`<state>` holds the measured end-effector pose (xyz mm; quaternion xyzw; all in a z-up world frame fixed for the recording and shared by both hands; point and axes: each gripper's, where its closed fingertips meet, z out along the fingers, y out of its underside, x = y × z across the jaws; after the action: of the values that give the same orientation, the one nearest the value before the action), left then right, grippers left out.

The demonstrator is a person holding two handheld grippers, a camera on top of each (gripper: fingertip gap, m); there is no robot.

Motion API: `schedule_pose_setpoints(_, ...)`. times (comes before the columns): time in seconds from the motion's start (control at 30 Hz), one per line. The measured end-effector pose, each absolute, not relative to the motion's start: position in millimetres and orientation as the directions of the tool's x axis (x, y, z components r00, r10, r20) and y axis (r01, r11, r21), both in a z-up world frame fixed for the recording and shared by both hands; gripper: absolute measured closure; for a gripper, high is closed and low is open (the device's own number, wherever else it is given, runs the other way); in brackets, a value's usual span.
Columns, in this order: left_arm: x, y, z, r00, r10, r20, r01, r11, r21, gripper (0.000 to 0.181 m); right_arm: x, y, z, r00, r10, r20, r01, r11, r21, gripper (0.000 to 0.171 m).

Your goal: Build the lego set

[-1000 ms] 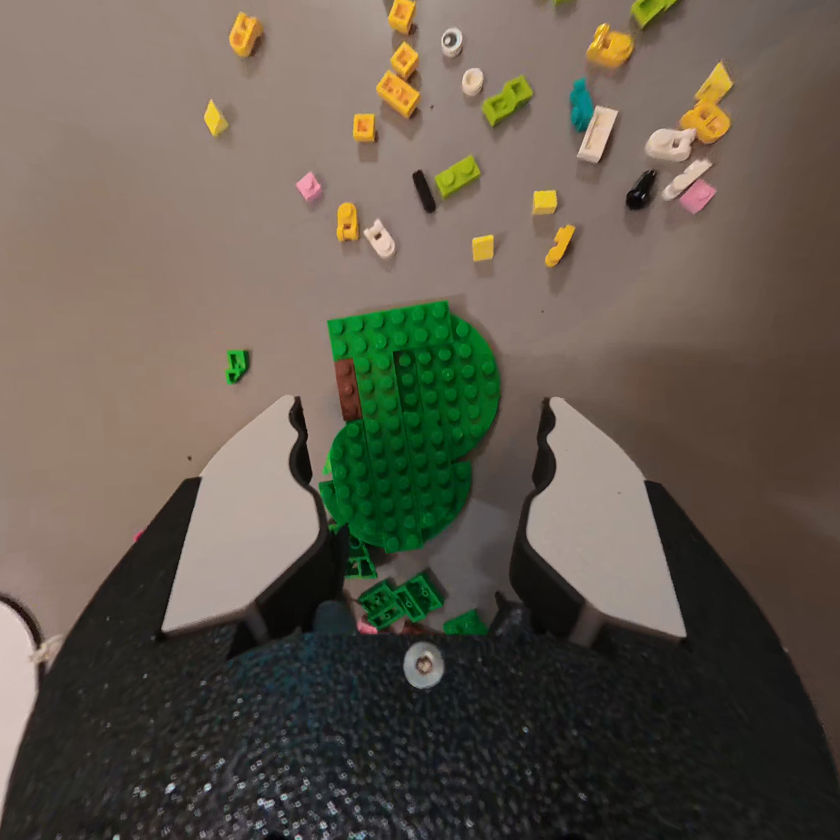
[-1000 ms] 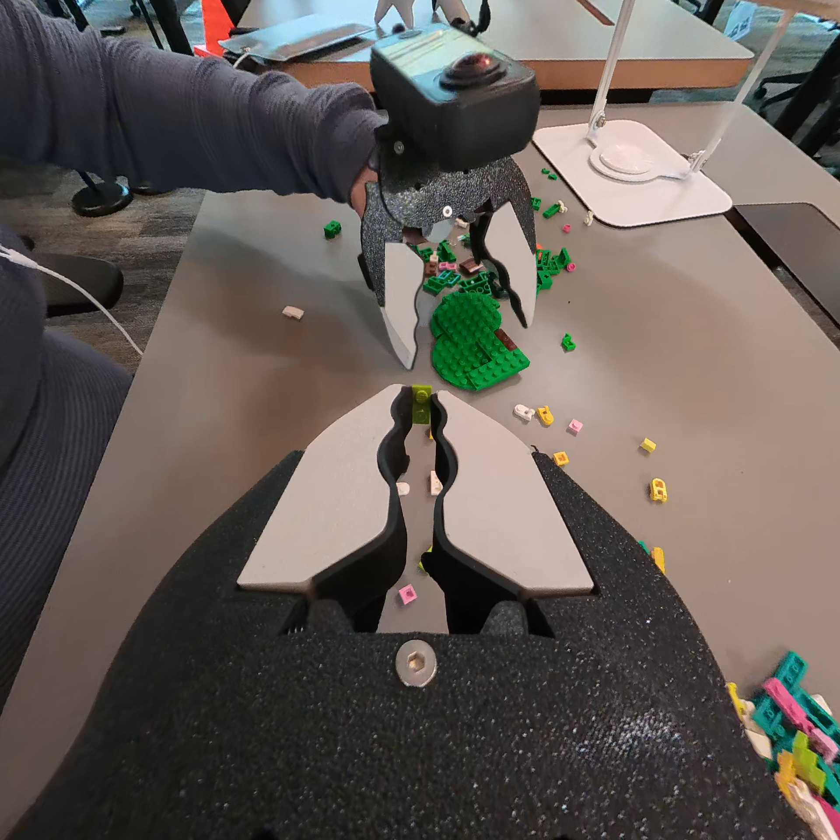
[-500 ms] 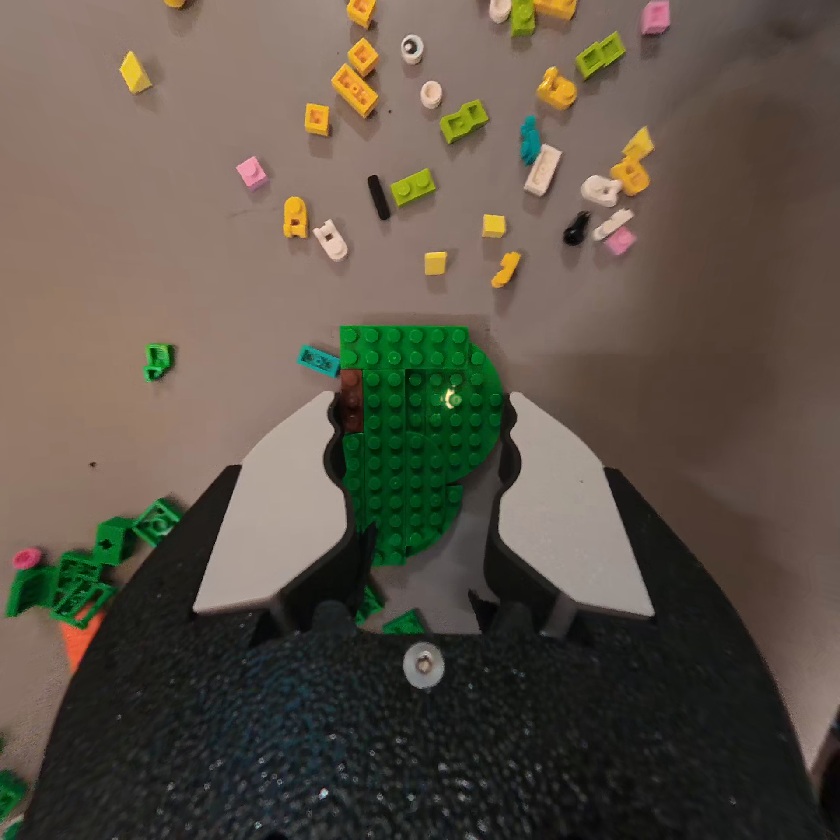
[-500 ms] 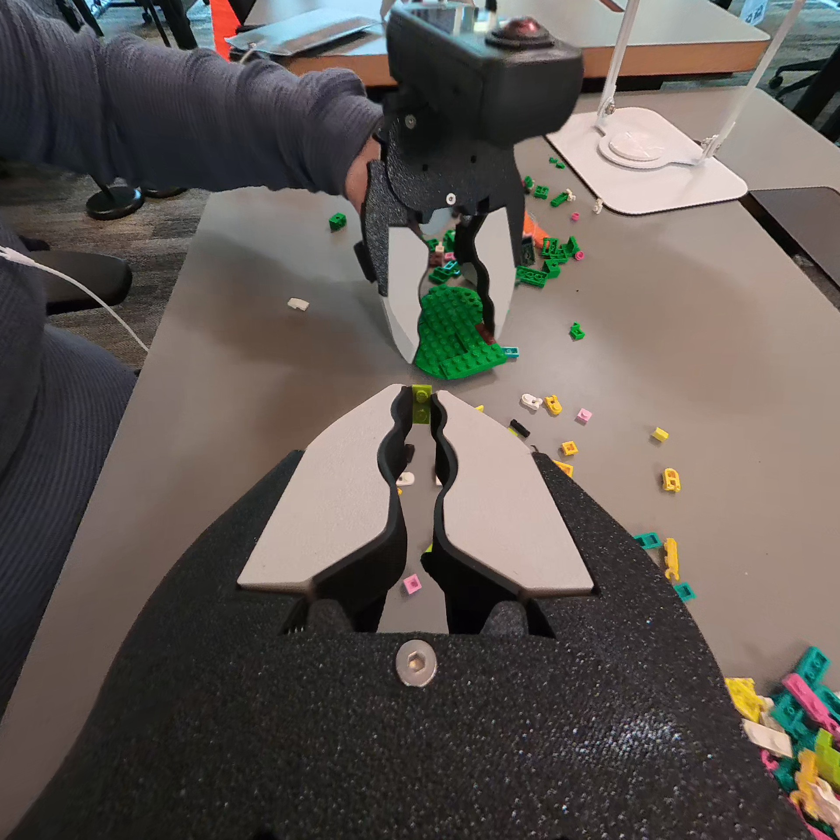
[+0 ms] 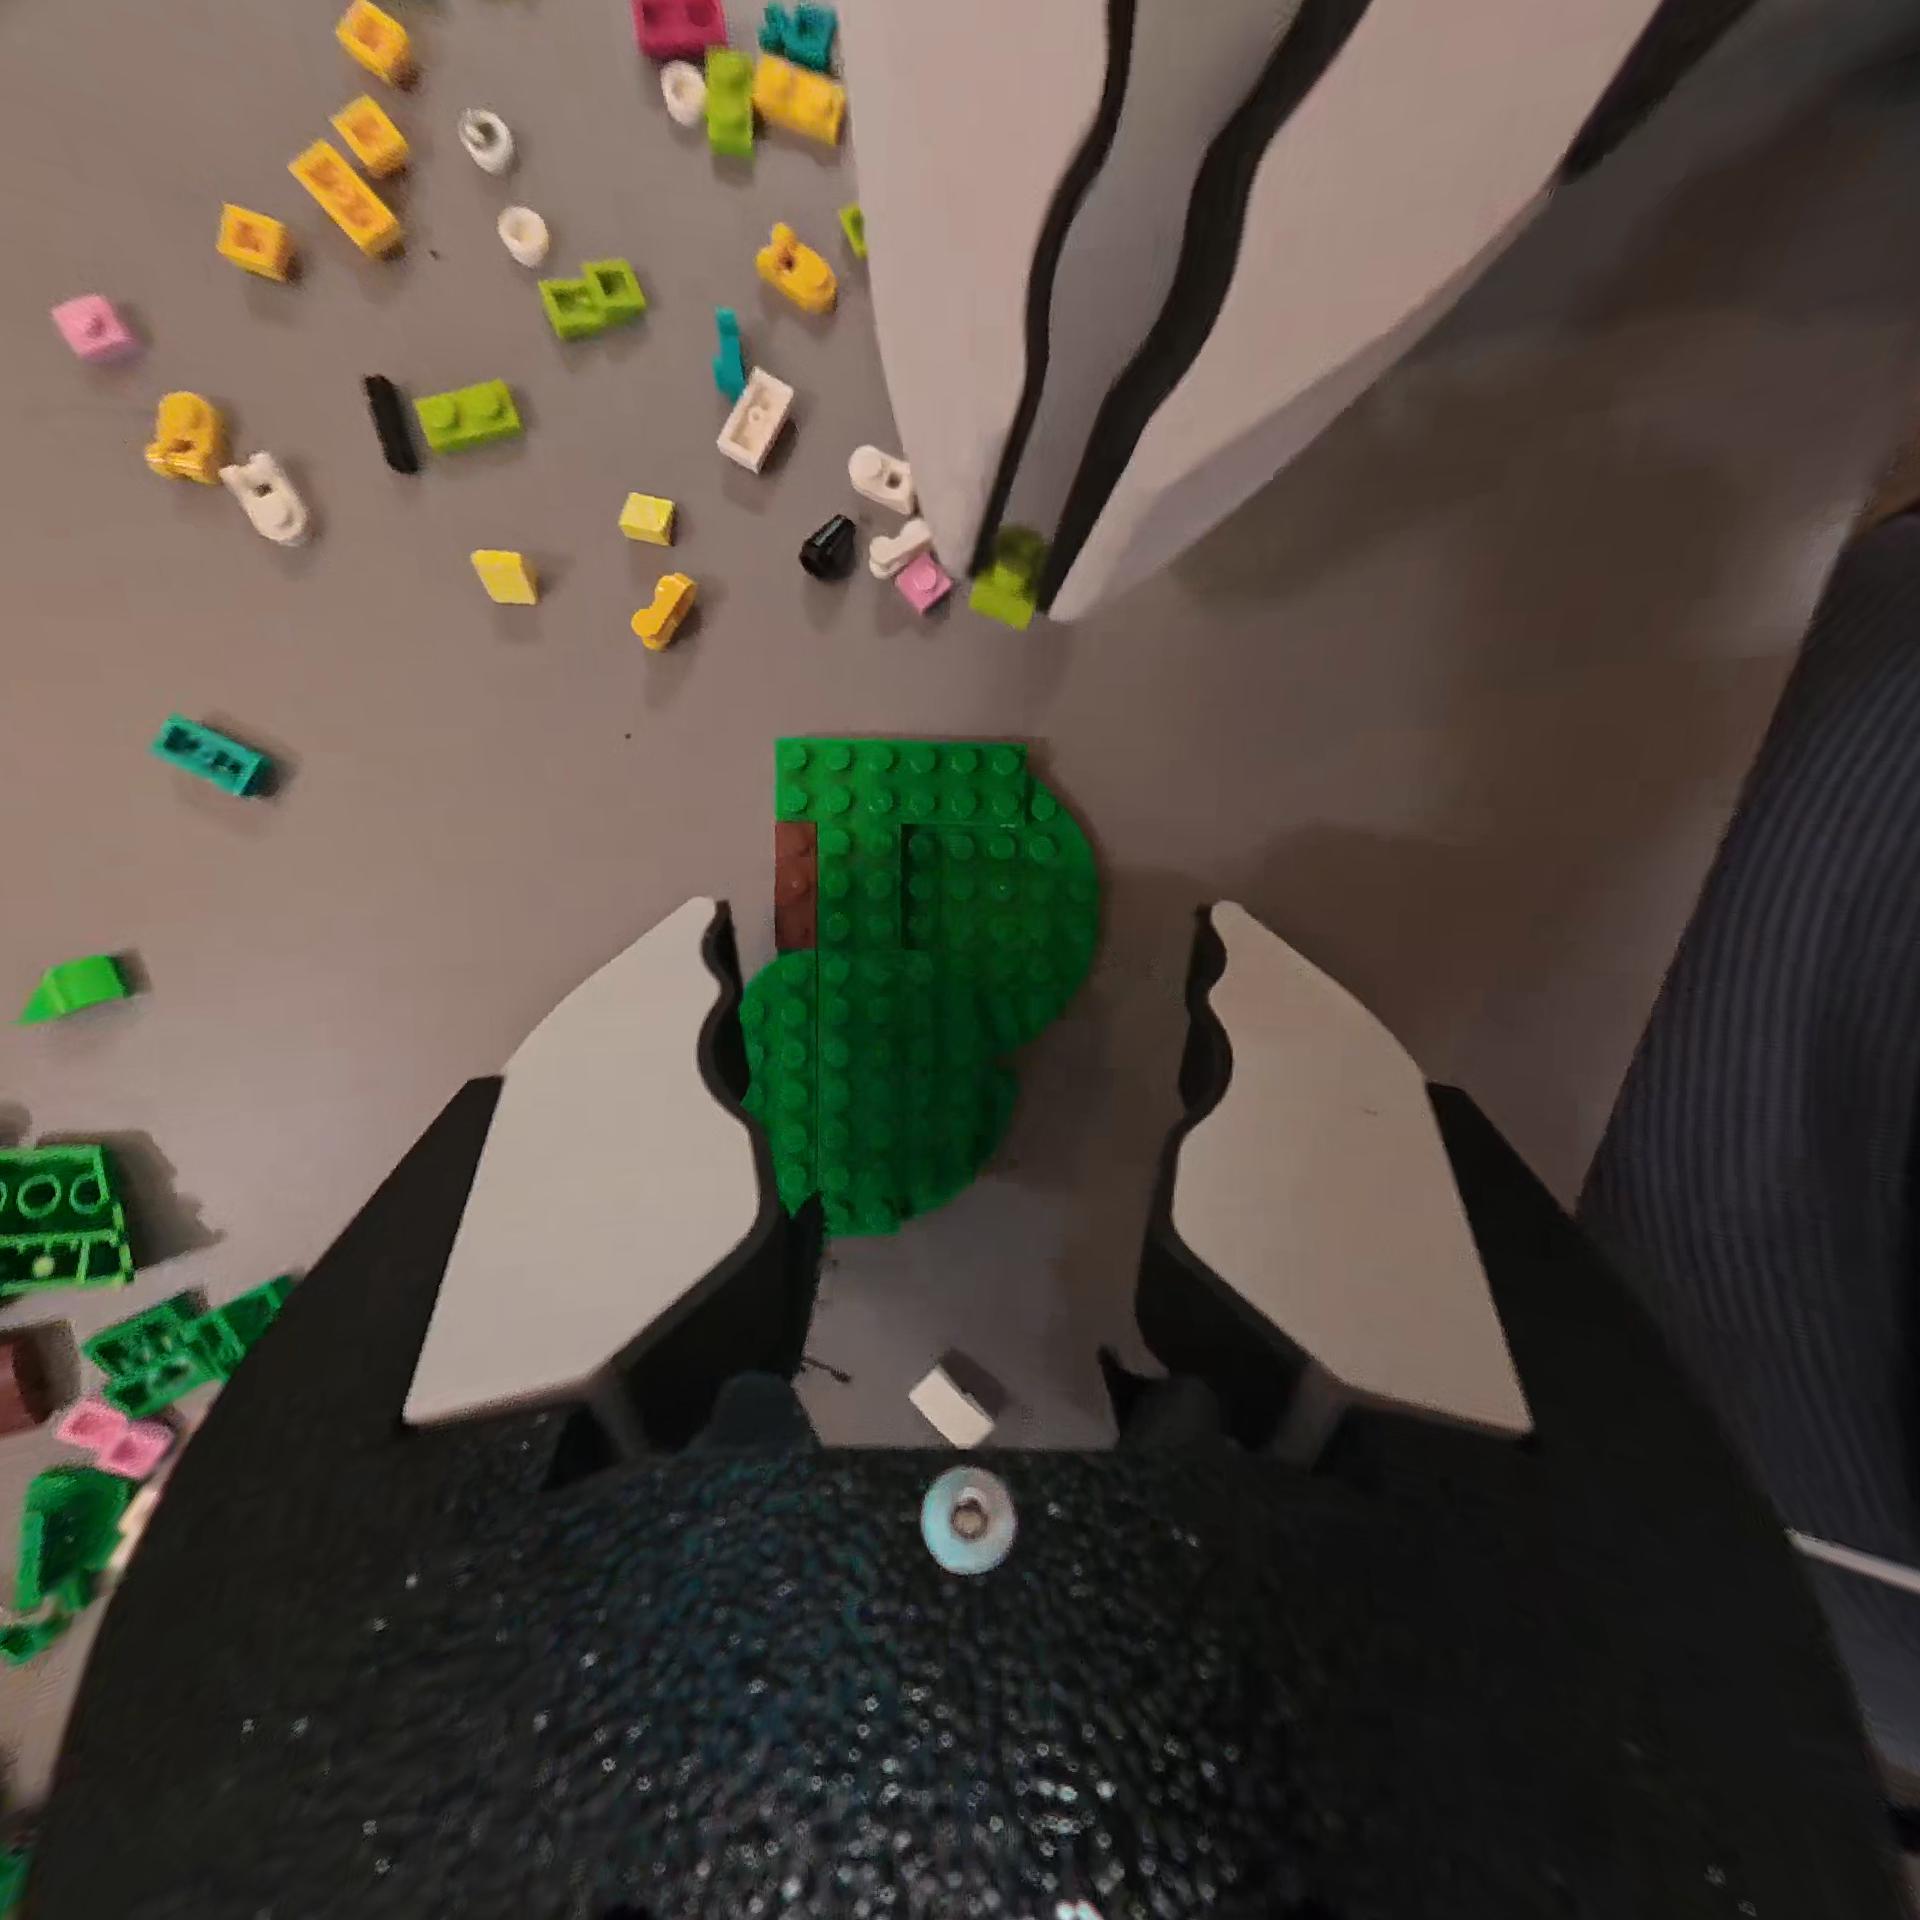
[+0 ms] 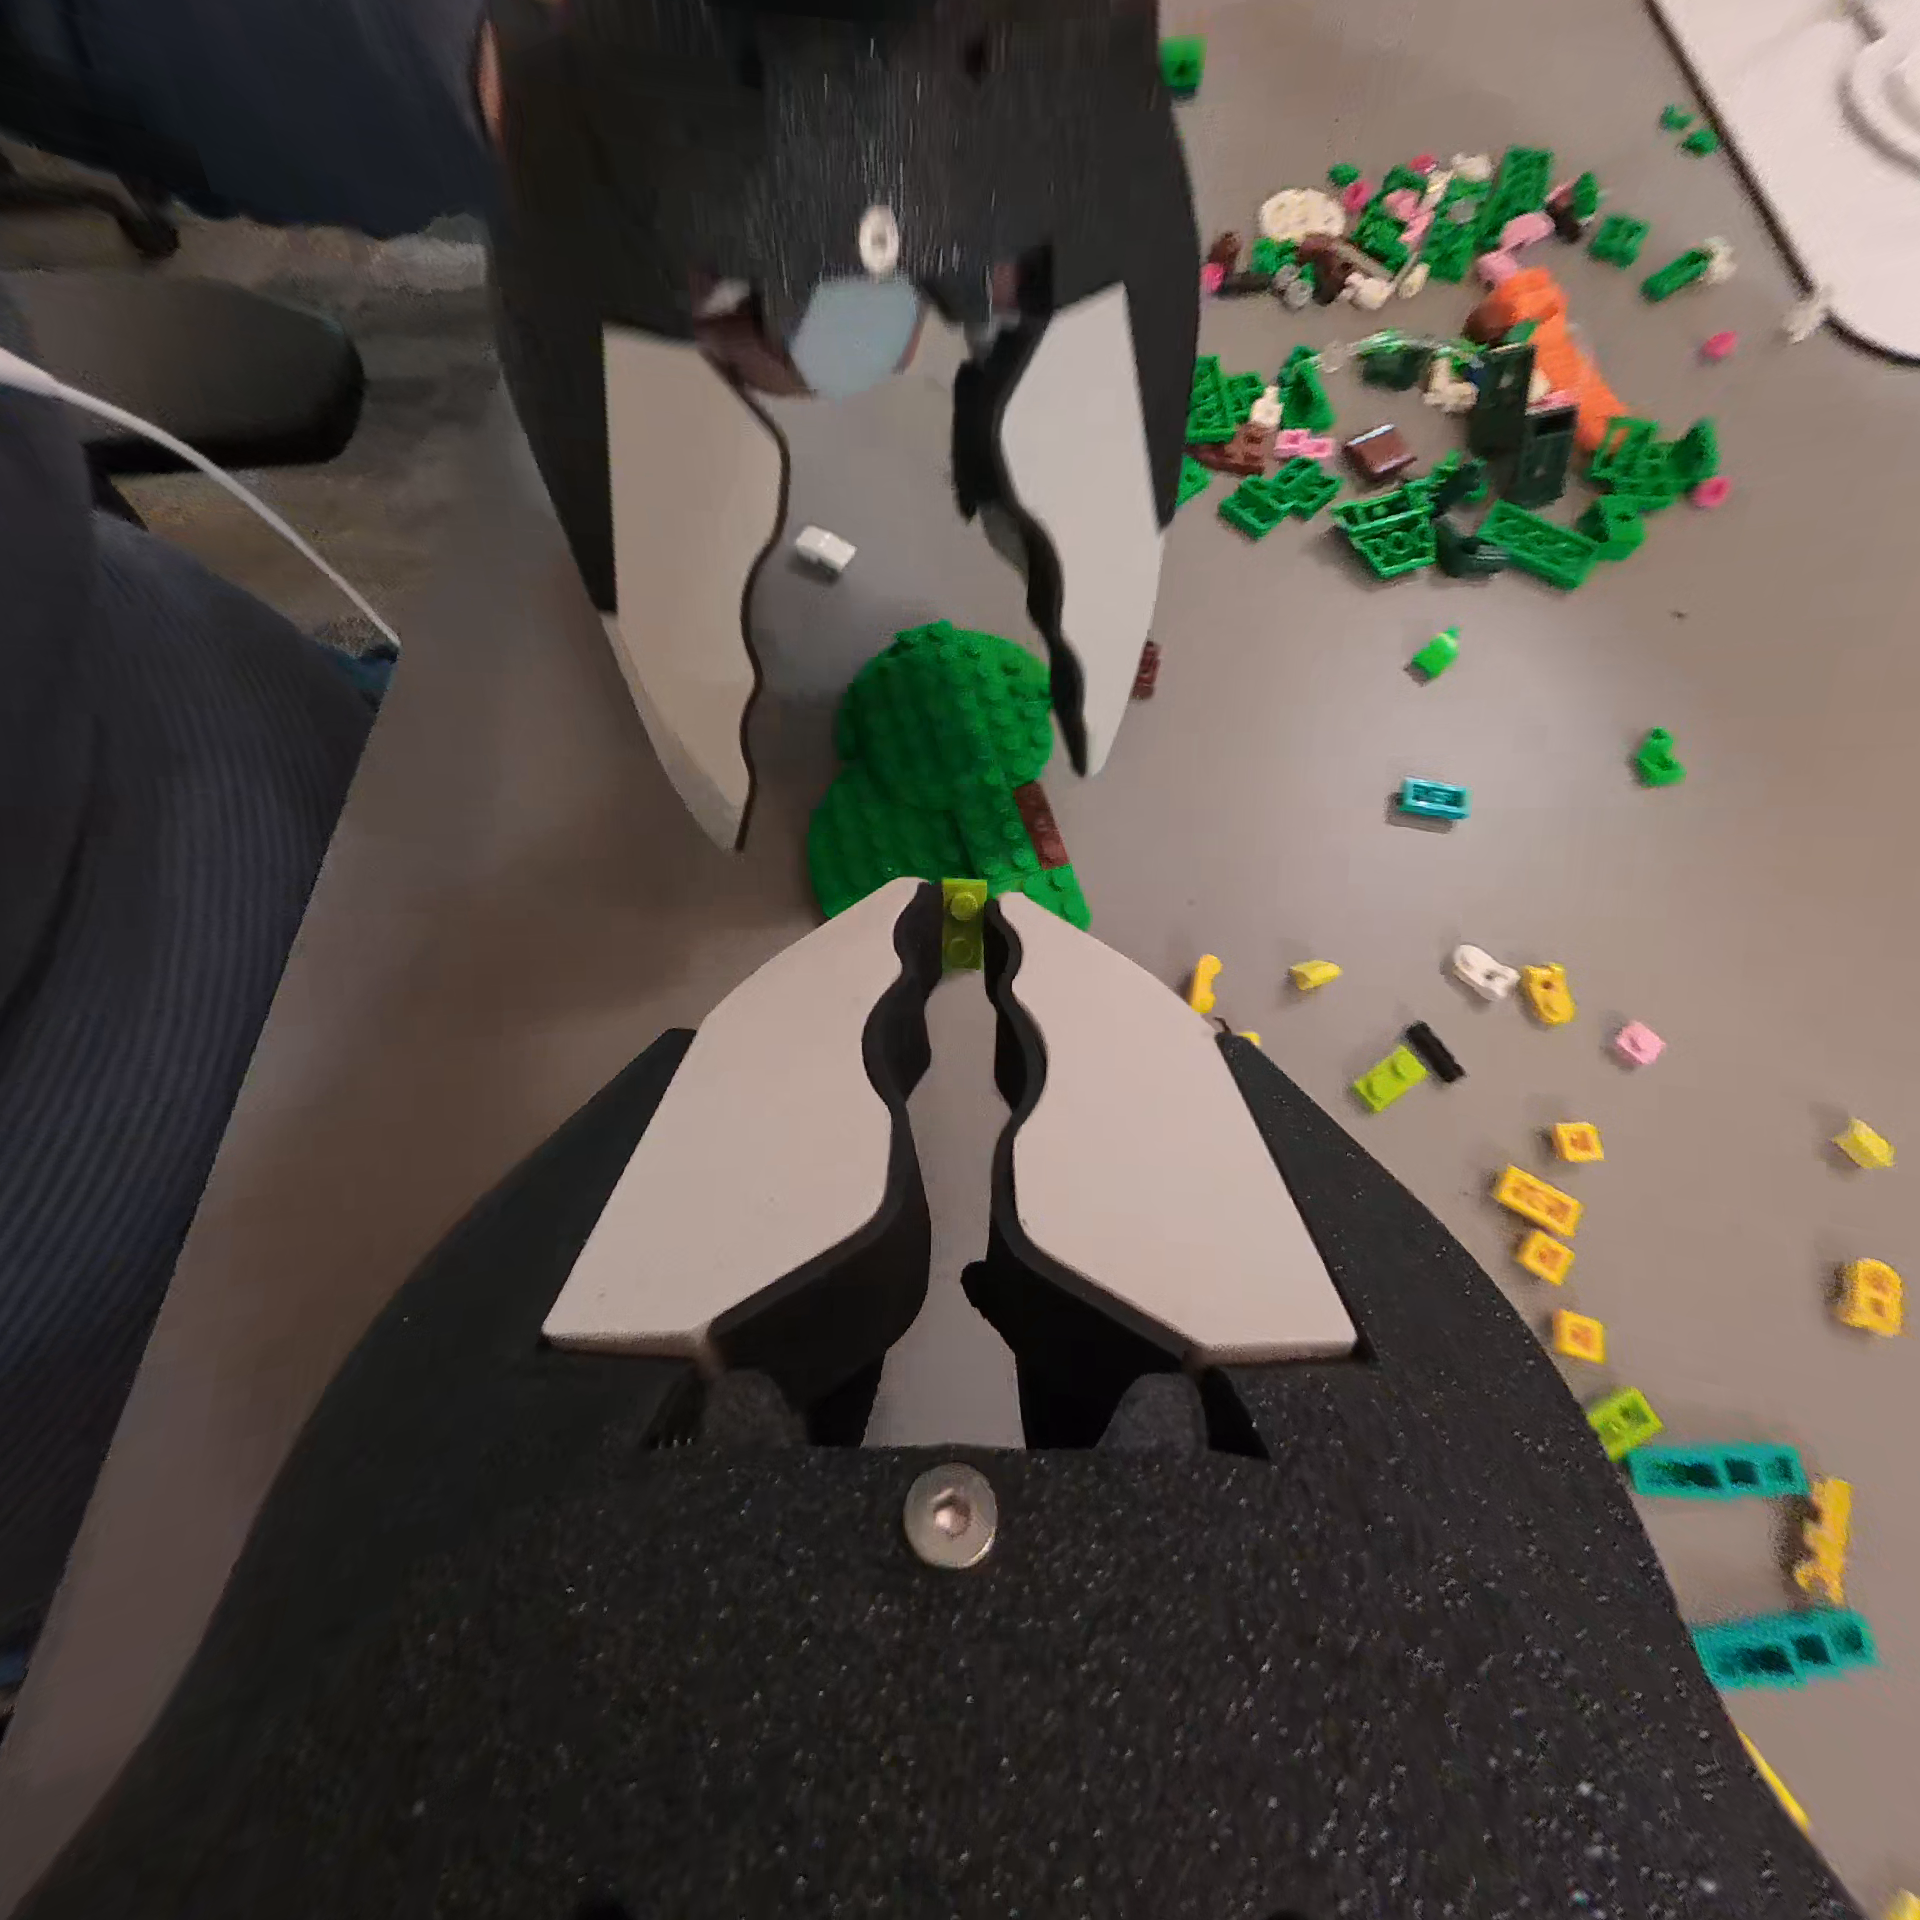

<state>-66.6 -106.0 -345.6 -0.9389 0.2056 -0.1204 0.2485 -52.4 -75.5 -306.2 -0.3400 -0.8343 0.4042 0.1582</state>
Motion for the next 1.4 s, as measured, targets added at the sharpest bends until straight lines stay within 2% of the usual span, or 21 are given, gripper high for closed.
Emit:
schedule_pose_setpoints(0.17,-78.0,-132.1,-339.3,0.902,-0.399,0.165,-0.227,-0.763,-0.605,0.101,-59.4,-89.8,-333.4,-0.756,0.653,0.046,0.471,0.591,-0.655,0.165)
schedule_pose_setpoints(0.37,-88.1,-130.6,-335.9,0.910,-0.395,0.125,-0.211,-0.702,-0.681,0.102,-79.9,-88.7,-344.9,-0.776,0.620,0.117,0.468,0.690,-0.553,0.164)
schedule_pose_setpoints(0.57,-91.8,-133.5,-364.4,0.887,-0.457,0.070,-0.336,-0.741,-0.581,0.083,-87.8,-86.5,-348.0,-0.803,0.589,0.092,0.466,0.716,-0.521,0.164)
schedule_pose_setpoints(0.67,-91.5,-133.7,-363.8,0.874,-0.480,0.078,-0.349,-0.732,-0.585,0.081,-84.6,-84.2,-347.3,-0.806,0.588,0.074,0.477,0.717,-0.508,0.164)
schedule_pose_setpoints(0.77,-96.4,-136.5,-364.6,0.877,-0.478,0.047,-0.372,-0.739,-0.562,0.079,-66.0,-75.3,-346.6,-0.807,0.588,0.056,0.512,0.744,-0.429,0.164)
schedule_pose_setpoints(1.07,-92.1,-140.0,-342.1,0.868,-0.483,0.112,-0.298,-0.688,-0.662,0.078,-20.4,-67.6,-364.8,-0.807,0.591,-0.008,0.560,0.759,-0.334,0.164)
schedule_pose_setpoints(1.1,-93.2,-140.7,-341.1,0.870,-0.480,0.113,-0.292,-0.687,-0.665,0.078,-20.0,-68.7,-365.8,-0.804,0.594,-0.010,0.562,0.754,-0.340,0.162)
schedule_pose_setpoints(1.17,-94.0,-142.8,-338.9,0.874,-0.472,0.121,-0.275,-0.683,-0.676,0.078,-20.5,-70.5,-360.9,-0.800,0.600,-0.010,0.561,0.742,-0.368,0.136)
schedule_pose_setpoints(1.3,-94.4,-147.0,-336.9,0.883,-0.443,0.153,-0.221,-0.682,-0.697,0.079,-53.6,-89.7,-333.2,-0.807,0.588,0.061,0.467,0.698,-0.543,0.103)
schedule_pose_setpoints(1.4,-96.4,-154.4,-336.9,0.892,-0.410,0.188,-0.172,-0.695,-0.698,0.081,-68.5,-98.2,-346.0,-0.849,0.525,0.069,0.424,0.752,-0.504,0.088)
